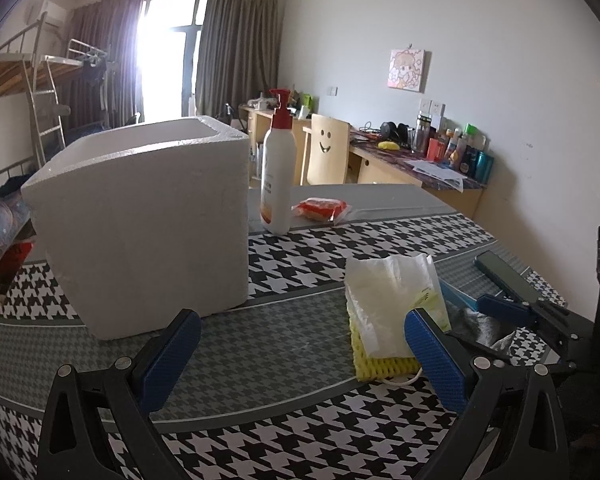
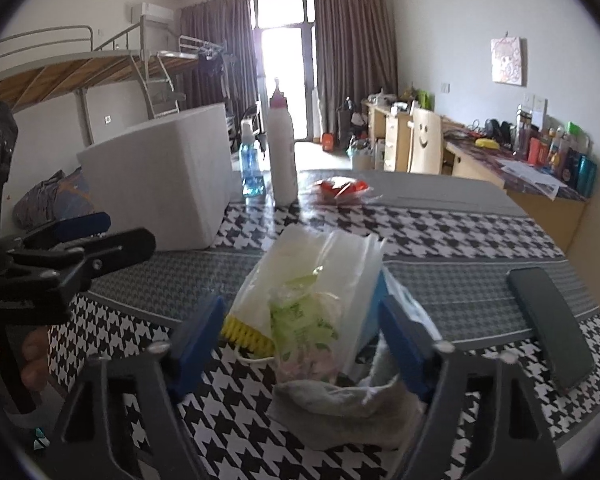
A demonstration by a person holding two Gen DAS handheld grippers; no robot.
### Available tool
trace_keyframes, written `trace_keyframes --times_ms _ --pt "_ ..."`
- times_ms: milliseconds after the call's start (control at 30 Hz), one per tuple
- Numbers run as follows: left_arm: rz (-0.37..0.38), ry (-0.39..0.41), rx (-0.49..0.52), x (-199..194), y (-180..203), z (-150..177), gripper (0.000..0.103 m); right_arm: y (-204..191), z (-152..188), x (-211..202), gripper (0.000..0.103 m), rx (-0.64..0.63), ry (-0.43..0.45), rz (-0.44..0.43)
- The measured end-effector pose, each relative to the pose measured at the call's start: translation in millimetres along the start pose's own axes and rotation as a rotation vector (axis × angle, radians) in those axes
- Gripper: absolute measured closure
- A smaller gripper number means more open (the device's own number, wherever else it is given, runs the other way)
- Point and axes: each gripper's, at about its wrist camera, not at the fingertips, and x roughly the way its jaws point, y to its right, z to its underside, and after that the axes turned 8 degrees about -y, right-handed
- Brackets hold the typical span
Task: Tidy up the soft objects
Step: 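Reach the right gripper into the pile and grasp the green wipes packet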
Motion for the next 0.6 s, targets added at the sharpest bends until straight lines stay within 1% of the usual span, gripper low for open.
trace_keyframes --times_ms 100,167,300,333,367,433,467,533,567,600 --pt "0.0 -0.007 -0.002 3 -1 1 0.001 0 0 6 0.029 0.002 -0.023 0.001" --pt "0.003 -0.016 -0.002 5 -1 1 0.001 1 1 8 0.034 0.0 -0.033 -0.006" --pt "0.007 -0.017 0.002 5 0 2 0.001 2 1 16 0.041 0.004 -0.077 -0.004" --pt "0.007 -0.018 0.003 5 0 2 0.001 3 2 18 0.045 0.006 -0.087 -0.006" --pt "0.008 -0.019 0.003 6 0 2 0.001 3 2 19 0.048 0.008 -0.097 -0.004" --pt "0.009 -0.02 0.004 7 0 2 0.001 3 2 21 0.049 0.007 -0.111 0.003" --pt "0.009 -0.021 0.004 7 1 3 0.001 3 2 21 0.057 0.006 -0.116 0.003" --pt "0.012 -0.022 0.007 7 1 3 0.001 4 2 23 0.065 0.007 -0.128 0.001" --pt "0.013 -0.022 0.009 7 2 3 0.001 5 2 24 0.074 0.012 -0.133 0.002" --pt "0.013 -0.022 0.012 7 3 3 0.001 6 2 24 0.077 0.015 -0.137 0.007"
